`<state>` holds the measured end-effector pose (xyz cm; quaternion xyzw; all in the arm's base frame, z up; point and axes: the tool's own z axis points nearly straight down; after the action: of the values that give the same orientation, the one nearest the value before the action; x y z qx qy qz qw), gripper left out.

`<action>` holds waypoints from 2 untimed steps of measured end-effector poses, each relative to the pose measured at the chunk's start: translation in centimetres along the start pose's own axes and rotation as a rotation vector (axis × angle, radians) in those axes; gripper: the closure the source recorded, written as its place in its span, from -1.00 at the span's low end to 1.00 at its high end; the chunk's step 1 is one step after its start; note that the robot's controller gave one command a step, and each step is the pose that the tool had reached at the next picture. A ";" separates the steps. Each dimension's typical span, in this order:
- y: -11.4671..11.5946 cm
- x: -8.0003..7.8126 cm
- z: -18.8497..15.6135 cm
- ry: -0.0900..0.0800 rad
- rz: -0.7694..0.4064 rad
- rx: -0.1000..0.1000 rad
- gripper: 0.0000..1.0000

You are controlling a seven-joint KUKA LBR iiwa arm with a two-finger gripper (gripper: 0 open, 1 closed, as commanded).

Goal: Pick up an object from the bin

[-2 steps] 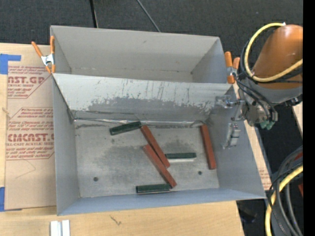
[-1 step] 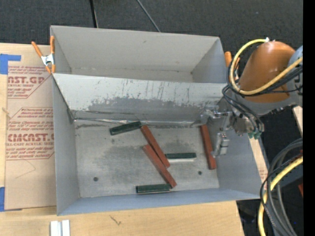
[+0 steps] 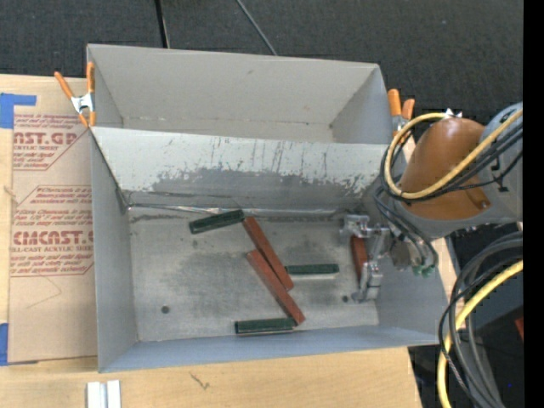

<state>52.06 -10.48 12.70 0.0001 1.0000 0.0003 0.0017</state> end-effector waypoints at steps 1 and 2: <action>2.2 -2.4 4.4 0.001 0.038 0.001 1.00; 2.2 -2.3 4.5 0.001 0.038 0.001 1.00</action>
Offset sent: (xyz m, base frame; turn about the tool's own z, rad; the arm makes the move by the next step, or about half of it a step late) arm 0.0000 0.0000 0.0000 0.0000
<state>54.42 -8.24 8.26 0.0193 0.9998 -0.0002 0.0012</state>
